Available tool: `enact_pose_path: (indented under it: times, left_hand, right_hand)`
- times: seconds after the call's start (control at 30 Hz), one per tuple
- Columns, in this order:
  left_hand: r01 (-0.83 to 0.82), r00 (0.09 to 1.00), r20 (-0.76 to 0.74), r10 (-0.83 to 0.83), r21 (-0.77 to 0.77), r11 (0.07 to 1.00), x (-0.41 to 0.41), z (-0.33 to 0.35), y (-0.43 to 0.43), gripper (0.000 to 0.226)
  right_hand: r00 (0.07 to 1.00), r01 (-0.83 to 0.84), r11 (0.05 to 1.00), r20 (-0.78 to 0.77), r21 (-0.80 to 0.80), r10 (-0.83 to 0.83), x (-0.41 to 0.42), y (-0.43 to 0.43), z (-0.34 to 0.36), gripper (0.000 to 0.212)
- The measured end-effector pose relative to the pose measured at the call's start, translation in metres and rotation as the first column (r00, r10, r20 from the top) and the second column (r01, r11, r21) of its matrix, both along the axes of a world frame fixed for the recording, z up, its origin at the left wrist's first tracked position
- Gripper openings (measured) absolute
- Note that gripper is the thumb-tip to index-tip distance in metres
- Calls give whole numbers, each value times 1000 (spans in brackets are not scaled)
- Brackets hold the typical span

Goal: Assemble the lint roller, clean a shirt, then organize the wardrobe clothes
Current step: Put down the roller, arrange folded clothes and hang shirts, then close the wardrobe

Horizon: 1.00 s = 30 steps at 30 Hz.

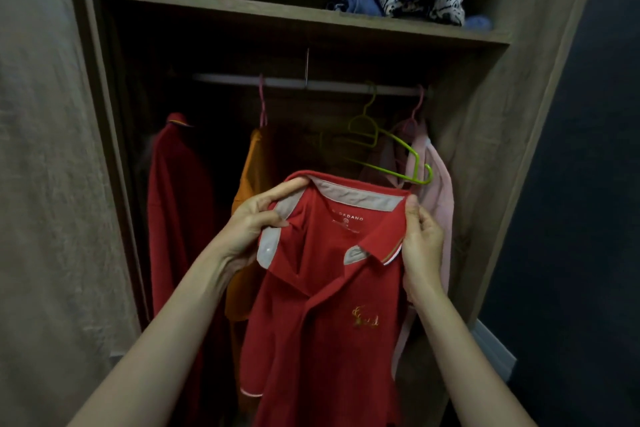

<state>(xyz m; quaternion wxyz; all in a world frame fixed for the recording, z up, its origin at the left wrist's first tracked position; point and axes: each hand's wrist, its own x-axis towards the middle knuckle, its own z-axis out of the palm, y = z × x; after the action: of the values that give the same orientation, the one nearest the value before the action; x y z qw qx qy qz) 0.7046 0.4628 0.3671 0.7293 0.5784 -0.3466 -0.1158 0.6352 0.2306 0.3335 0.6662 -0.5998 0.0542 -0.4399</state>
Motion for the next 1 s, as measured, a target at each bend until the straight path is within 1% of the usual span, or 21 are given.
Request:
enact_pose_path:
  times: [0.03, 0.1, 0.17, 0.23, 0.3, 0.37, 0.5, 0.57, 0.6, 0.63, 0.67, 0.7, 0.73, 0.8, 0.9, 1.0]
  left_hand:
    - [-11, 1000, -13, 11, -14, 1000, 0, 2, -4, 75]
    - [-33, 999, -31, 32, -27, 999, 0, 8, -13, 74]
    - [-66, 998, -24, 65, -9, 998, 0, 12, -21, 68]
    - [-100, 995, 0, 100, 27, 995, 2, 15, -27, 69]
    - [-110, 994, 7, 110, 45, 993, 3, 18, -30, 69]
    - [-111, 994, 15, 110, 61, 992, 4, 20, -29, 69]
    - [-138, 990, 35, 135, 94, 986, 8, 22, -23, 69]
    - [-152, 988, 43, 149, 96, 984, 10, 22, -20, 69]
    - [-163, 986, 38, 160, 92, 982, 12, 22, -18, 69]
    - [-173, 985, 26, 171, 83, 982, 13, 22, -17, 69]
    - [-186, 983, 14, 185, 78, 980, 15, 22, -16, 69]
    - [-194, 981, 9, 194, 75, 978, 17, 22, -15, 69]
    - [-205, 979, 9, 205, 77, 976, 17, 21, -14, 69]
    - [-220, 976, 18, 219, 83, 972, 18, 19, -14, 68]
    - [-248, 969, 25, 247, 113, 962, 18, 18, -15, 68]
    - [-259, 966, 16, 259, 141, 956, 18, 17, -16, 69]
  right_hand:
    - [1000, -13, 999, -22, -42, 12, 3, -3, -1, 47]
    - [999, -10, 984, -53, -180, 0, 13, -14, 2, 35]
    - [1000, 7, 946, -10, -323, -11, 27, -27, 16, 26]
    - [999, 42, 896, 28, -442, -33, 43, -41, 39, 24]
    - [996, 80, 856, 15, -510, -84, 59, -58, 62, 29]
    - [988, 75, 817, -67, -571, -137, 72, -77, 82, 38]
    - [941, -59, 801, -300, -596, -154, 96, -106, 102, 50]
    - [913, -115, 839, -390, -532, -123, 109, -114, 105, 54]
    - [908, -152, 885, -415, -441, -51, 115, -119, 103, 54]
    - [898, -209, 925, -436, -316, 54, 122, -123, 100, 49]
    - [887, -264, 939, -439, -222, 146, 127, -123, 97, 37]
    - [869, -320, 936, -438, -146, 228, 130, -121, 94, 26]
    - [858, -341, 936, -434, -83, 274, 133, -117, 91, 20]
    - [834, -403, 911, -375, 89, 405, 137, -111, 89, 12]
    - [759, -490, 798, -279, 349, 588, 144, -100, 91, 8]
    - [733, -523, 724, -196, 450, 651, 152, -93, 95, 20]
